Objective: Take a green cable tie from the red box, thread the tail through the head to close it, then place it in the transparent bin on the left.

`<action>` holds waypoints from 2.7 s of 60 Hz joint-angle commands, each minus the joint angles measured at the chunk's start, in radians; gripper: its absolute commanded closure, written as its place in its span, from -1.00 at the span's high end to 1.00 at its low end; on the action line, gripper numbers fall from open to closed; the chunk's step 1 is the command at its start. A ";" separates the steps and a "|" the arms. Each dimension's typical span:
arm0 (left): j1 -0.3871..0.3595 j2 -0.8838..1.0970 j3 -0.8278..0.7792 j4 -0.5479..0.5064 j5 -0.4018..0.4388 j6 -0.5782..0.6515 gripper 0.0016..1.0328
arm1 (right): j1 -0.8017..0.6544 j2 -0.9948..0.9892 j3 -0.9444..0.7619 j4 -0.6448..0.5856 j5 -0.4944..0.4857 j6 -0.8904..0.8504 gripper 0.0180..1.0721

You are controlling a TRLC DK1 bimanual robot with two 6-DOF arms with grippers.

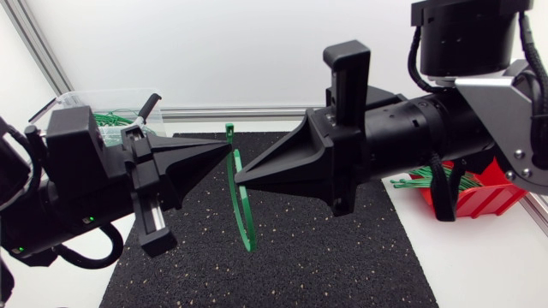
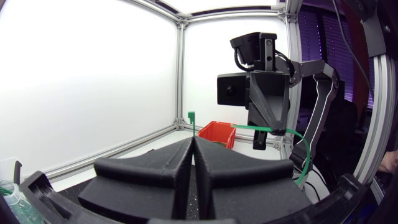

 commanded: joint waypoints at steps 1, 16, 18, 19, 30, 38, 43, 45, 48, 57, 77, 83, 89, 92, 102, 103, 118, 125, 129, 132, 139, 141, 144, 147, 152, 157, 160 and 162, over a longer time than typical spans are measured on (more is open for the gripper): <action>-0.004 0.008 -0.034 0.029 0.016 -0.039 -0.93 | 0.014 0.008 0.010 0.019 0.000 0.006 -0.89; -0.040 -0.049 -0.060 0.048 0.032 -0.124 -0.93 | 0.012 0.013 0.004 0.046 -0.002 0.007 -0.89; -0.051 -0.052 -0.062 0.048 0.030 -0.127 -0.93 | 0.011 0.013 0.004 0.043 -0.002 0.007 -0.89; -0.054 -0.055 -0.062 0.048 0.030 -0.128 -0.93 | 0.011 0.013 0.002 0.043 -0.002 0.007 -0.89; -0.076 -0.064 -0.069 0.060 0.030 -0.139 -0.93 | 0.008 0.014 0.001 0.043 -0.002 0.007 -0.89; -0.085 -0.076 -0.080 0.066 0.030 -0.136 -0.93 | 0.005 0.016 0.002 0.043 -0.002 0.007 -0.89; -0.088 -0.082 -0.088 0.068 0.030 -0.136 -0.93 | 0.002 0.014 0.002 0.046 0.000 0.012 -0.89; -0.091 -0.084 -0.089 0.068 0.030 -0.137 -0.93 | -0.001 0.014 0.002 0.046 0.000 0.012 -0.89; -0.094 -0.089 -0.094 0.068 0.030 -0.136 -0.93 | -0.003 0.020 0.001 0.046 0.000 0.012 -0.89; -0.094 -0.096 -0.092 0.075 0.030 -0.134 -0.93 | -0.003 0.025 -0.001 0.046 0.000 0.012 -0.89; -0.057 -0.078 -0.083 0.083 0.029 -0.133 -0.93 | 0.005 0.014 -0.001 0.039 0.001 0.015 -0.89; -0.036 -0.078 -0.075 0.085 0.027 -0.136 -0.93 | 0.005 0.010 -0.004 0.039 0.001 0.015 -0.89; -0.034 -0.078 -0.074 0.085 0.027 -0.137 -0.93 | 0.005 0.010 -0.005 0.039 0.001 0.015 -0.89; -0.036 -0.076 -0.074 0.085 0.029 -0.136 -0.93 | 0.006 0.010 -0.005 0.040 0.001 0.015 -0.89; -0.051 -0.075 -0.077 0.085 0.029 -0.137 -0.93 | 0.008 0.011 -0.004 0.043 0.001 0.015 -0.89; -0.053 -0.075 -0.078 0.085 0.027 -0.137 -0.93 | 0.008 0.011 -0.004 0.043 0.001 0.015 -0.89; -0.065 -0.069 -0.078 0.085 0.027 -0.136 -0.93 | 0.006 0.011 -0.005 0.048 0.001 0.015 -0.89; -0.070 -0.056 -0.083 0.085 0.027 -0.134 -0.93 | 0.008 0.005 -0.005 0.046 0.003 0.015 -0.89; -0.070 -0.053 -0.083 0.085 0.027 -0.134 -0.93 | 0.008 0.005 -0.005 0.046 0.003 0.015 -0.89; -0.070 -0.053 -0.083 0.085 0.027 -0.134 -0.93 | 0.008 0.005 -0.005 0.046 0.003 0.015 -0.89; -0.070 -0.052 -0.080 0.086 0.027 -0.131 -0.93 | 0.011 0.005 -0.005 0.046 0.003 0.015 -0.89; -0.068 -0.052 -0.078 0.086 0.027 -0.131 -0.93 | 0.011 0.007 -0.005 0.046 0.003 0.015 -0.89; -0.070 -0.050 -0.078 0.086 0.027 -0.131 -0.93 | 0.012 0.008 -0.005 0.046 0.003 0.015 -0.89; -0.070 -0.050 -0.078 0.086 0.027 -0.133 -0.93 | 0.011 0.011 -0.007 0.048 0.003 0.017 -0.89; -0.074 -0.052 -0.077 0.086 0.027 -0.136 -0.93 | 0.011 0.016 -0.007 0.048 0.003 0.015 -0.89; -0.080 -0.061 -0.082 0.086 0.027 -0.136 -0.93 | 0.009 0.017 -0.007 0.048 0.003 0.017 -0.89; -0.088 -0.066 -0.083 0.086 0.027 -0.137 -0.93 | 0.006 0.024 -0.007 0.048 0.003 0.017 -0.89; -0.096 -0.070 -0.083 0.086 0.027 -0.137 -0.93 | 0.003 0.024 -0.007 0.050 0.003 0.017 -0.89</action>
